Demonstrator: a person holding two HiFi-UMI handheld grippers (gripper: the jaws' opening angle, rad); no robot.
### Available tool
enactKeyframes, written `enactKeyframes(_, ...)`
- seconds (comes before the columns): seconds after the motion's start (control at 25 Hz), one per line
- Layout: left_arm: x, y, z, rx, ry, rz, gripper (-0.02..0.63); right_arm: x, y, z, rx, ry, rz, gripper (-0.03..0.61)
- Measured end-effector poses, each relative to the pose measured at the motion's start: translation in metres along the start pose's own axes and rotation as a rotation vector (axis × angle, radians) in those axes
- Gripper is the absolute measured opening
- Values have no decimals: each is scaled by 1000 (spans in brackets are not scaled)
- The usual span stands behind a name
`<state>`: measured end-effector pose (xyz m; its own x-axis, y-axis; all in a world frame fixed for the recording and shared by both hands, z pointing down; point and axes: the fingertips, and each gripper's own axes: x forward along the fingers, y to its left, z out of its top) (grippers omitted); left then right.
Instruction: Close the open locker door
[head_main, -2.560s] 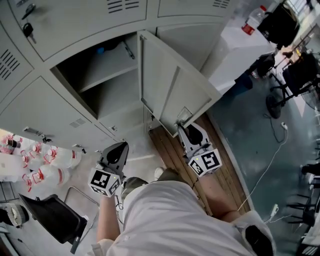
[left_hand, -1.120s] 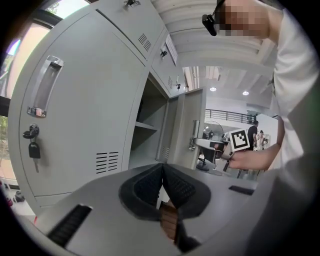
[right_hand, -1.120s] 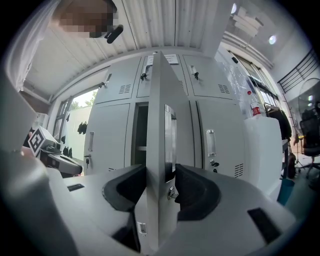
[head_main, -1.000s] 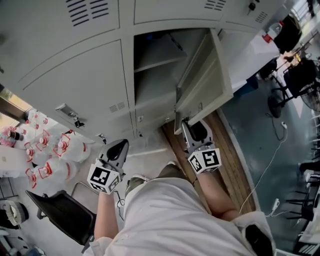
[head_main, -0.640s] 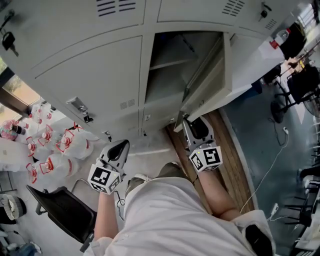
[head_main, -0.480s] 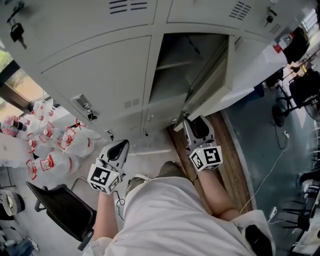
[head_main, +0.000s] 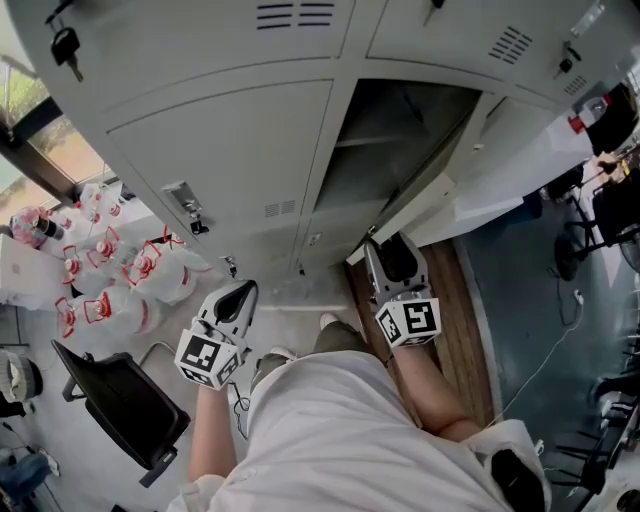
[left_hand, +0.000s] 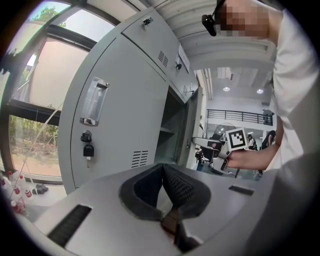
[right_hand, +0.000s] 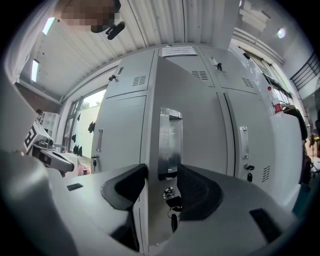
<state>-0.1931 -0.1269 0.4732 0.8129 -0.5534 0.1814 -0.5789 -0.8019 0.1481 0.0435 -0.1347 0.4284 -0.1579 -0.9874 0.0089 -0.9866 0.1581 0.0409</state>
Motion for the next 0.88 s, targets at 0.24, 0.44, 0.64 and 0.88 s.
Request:
enactKeyframes(0.24, 2, 0, 1, -1, 4, 38, 3, 17, 9, 2, 3, -2, 74, 186)
enactKeyframes(0.44, 2, 0, 2, -8, 2, 77, 3, 30, 14, 2, 9, -2, 133, 181)
enactKeyframes(0.64, 1, 1, 2, -11, 4, 121, 3, 42, 18, 2, 2, -6, 197, 175)
enactKeyframes(0.88, 3, 3, 5, -18, 0, 171, 3, 59, 21, 5, 2, -14, 257, 141)
